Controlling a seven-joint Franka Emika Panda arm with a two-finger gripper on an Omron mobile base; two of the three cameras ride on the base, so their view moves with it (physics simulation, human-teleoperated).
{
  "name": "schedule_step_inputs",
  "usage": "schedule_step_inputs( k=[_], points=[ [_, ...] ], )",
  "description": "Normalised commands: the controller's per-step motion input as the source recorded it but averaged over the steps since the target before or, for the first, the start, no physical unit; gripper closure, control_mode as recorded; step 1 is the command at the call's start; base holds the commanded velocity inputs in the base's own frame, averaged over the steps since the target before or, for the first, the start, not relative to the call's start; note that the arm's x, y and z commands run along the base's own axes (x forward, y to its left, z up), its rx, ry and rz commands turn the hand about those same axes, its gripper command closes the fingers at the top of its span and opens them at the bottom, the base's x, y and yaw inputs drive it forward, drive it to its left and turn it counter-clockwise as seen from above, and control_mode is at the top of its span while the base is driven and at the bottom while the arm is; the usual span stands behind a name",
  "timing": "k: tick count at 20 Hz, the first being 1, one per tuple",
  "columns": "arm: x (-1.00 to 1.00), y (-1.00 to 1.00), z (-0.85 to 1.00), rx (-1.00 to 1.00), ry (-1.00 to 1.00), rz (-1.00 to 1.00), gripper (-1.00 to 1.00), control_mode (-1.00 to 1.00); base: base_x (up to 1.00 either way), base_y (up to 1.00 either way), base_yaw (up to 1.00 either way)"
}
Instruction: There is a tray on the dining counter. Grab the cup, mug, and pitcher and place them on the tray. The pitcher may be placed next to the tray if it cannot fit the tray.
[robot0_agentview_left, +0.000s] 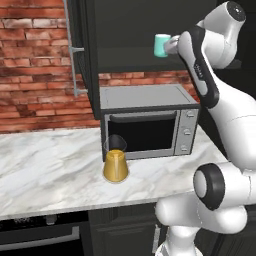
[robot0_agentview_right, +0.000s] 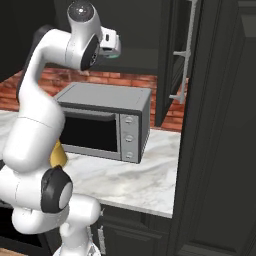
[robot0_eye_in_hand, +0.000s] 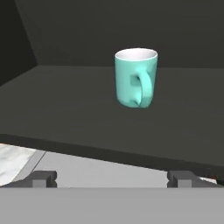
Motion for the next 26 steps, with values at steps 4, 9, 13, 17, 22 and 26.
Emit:
schedule_step_inputs(
  k=[4, 9, 13, 17, 22, 26],
  points=[
    [0.47, 0.00, -0.02, 0.00, 0.00, 0.04, -1.00, -1.00, 0.00, 0.00, 0.00],
    [0.47, -0.03, -0.02, 0.00, 0.00, 0.04, -1.00, -1.00, 0.00, 0.00, 0.00],
    [0.47, -0.03, -0.01, 0.00, 0.00, 0.04, -1.00, -1.00, 0.00, 0.00, 0.00],
    [0.43, -0.02, -0.01, 0.00, 0.00, 0.04, -1.00, -1.00, 0.00, 0.00, 0.00],
    [0.38, -0.01, -0.02, 0.00, 0.00, 0.02, -1.00, -1.00, 0.00, 0.00, 0.00],
    [0.32, -0.08, 0.00, 0.00, 0.00, 0.04, -1.00, -1.00, 0.00, 0.00, 0.00]
  ],
)
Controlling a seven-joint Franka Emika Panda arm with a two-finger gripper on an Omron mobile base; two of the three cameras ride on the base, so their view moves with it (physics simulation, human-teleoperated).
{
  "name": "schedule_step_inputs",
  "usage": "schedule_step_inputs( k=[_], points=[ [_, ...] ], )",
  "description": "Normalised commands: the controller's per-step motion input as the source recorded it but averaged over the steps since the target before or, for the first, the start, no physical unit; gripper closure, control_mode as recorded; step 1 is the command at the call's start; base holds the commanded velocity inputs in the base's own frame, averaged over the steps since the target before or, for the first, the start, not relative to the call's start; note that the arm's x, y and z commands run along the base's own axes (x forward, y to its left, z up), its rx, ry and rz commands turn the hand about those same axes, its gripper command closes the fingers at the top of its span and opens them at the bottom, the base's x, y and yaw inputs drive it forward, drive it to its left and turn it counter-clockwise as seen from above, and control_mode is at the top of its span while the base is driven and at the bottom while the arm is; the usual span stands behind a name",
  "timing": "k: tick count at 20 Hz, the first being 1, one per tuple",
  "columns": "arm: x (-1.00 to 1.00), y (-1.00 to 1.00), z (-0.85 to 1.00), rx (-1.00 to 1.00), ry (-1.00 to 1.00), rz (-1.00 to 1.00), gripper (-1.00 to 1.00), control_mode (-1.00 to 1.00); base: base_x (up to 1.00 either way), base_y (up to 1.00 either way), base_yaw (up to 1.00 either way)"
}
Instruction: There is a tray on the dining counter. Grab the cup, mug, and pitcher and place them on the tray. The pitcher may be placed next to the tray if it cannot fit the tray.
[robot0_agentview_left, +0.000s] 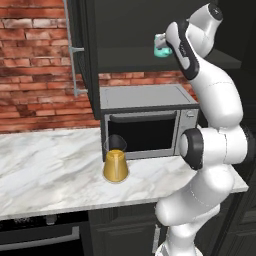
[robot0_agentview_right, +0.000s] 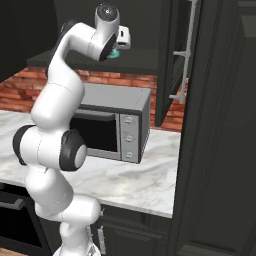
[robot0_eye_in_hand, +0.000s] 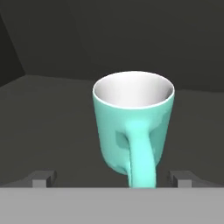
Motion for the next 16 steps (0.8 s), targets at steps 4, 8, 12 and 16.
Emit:
schedule_step_inputs(
  k=[4, 8, 12, 16],
  points=[
    [0.28, -0.06, 0.00, 0.00, 0.00, 0.04, -1.00, -1.00, 0.00, 0.00, 0.00],
    [0.20, -0.04, 0.00, 0.00, 0.00, 0.04, -1.00, -1.00, 0.00, 0.00, 0.00],
    [0.19, -0.02, 0.00, 0.00, 0.00, 0.04, -1.00, -1.00, 0.00, 0.00, 0.00],
    [0.14, 0.00, 0.00, 0.00, 0.00, 0.04, -1.00, -1.00, 0.00, 0.00, 0.00]
  ],
)
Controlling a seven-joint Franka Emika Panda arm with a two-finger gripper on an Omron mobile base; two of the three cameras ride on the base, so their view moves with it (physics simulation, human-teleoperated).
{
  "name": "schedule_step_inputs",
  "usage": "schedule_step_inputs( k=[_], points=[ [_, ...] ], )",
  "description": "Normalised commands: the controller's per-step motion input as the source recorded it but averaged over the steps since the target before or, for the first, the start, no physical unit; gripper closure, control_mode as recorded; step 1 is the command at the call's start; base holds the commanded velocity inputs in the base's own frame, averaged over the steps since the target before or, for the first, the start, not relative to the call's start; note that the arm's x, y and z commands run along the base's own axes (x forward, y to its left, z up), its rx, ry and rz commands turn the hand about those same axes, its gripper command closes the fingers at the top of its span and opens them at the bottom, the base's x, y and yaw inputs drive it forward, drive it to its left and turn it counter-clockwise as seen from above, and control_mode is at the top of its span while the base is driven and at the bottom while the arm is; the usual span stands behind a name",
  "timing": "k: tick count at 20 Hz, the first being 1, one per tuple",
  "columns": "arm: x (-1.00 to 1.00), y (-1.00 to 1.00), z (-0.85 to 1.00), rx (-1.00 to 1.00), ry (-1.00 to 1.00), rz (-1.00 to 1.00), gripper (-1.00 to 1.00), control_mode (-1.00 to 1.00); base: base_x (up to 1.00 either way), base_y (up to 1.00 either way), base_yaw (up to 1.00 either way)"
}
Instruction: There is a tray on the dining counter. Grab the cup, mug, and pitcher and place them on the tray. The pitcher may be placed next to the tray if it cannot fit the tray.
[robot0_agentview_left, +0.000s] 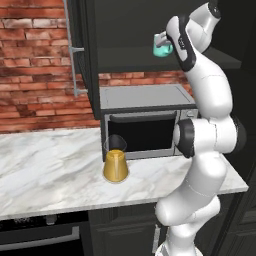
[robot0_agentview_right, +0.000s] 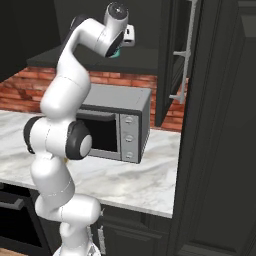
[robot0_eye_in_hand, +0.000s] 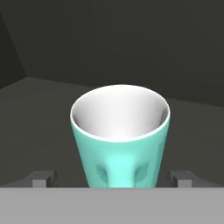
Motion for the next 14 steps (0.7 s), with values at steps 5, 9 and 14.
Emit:
schedule_step_inputs(
  k=[5, 9, 14],
  points=[
    [0.08, 0.00, -0.01, 0.00, 0.01, 0.04, -1.00, -1.00, 0.00, 0.00, 0.00],
    [0.03, 0.00, -0.07, 0.00, 0.02, 0.04, -1.00, -1.00, 0.00, 0.00, 0.00],
    [0.03, 0.00, -0.14, 0.00, 0.01, 0.03, 1.00, -1.00, 0.00, 0.00, 0.00]
  ],
)
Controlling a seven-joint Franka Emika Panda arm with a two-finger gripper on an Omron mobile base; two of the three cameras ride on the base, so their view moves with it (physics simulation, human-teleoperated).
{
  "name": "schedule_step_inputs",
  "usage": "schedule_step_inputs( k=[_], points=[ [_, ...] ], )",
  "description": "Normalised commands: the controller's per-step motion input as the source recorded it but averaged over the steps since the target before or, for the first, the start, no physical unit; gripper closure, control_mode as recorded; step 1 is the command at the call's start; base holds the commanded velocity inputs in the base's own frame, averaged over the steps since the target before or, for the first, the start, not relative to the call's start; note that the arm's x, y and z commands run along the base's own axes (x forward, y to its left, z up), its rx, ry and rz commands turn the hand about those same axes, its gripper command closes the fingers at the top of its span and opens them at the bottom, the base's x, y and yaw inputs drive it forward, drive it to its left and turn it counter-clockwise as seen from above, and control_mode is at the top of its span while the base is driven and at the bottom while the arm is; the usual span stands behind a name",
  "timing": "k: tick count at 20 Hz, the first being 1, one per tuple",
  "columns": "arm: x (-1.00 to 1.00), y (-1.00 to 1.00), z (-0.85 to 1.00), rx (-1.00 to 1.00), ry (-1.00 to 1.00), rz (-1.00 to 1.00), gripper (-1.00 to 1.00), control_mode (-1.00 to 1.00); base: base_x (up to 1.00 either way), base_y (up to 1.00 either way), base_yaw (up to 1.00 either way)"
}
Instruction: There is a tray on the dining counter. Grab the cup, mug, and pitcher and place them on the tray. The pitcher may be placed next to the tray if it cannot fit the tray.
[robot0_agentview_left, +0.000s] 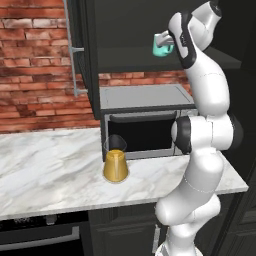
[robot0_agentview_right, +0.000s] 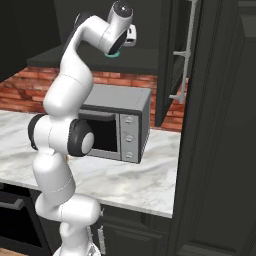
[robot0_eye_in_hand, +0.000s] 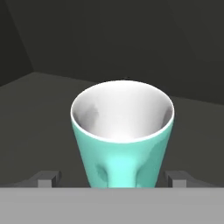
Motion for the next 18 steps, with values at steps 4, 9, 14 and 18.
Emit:
schedule_step_inputs(
  k=[4, 9, 14, 18],
  points=[
    [0.02, 0.00, -0.02, 0.00, 0.00, 0.01, 1.00, -1.00, 0.00, 0.00, 0.00],
    [0.00, 0.00, 0.00, 0.00, 0.00, 0.00, 1.00, -1.00, 0.00, 0.00, 0.00],
    [0.00, 0.00, -0.02, 0.00, 0.00, 0.00, 1.00, -1.00, 0.00, 0.00, 0.00],
    [-0.06, 0.00, 0.00, 0.00, 0.00, 0.00, 1.00, -1.00, 0.00, 0.00, 0.00]
  ],
)
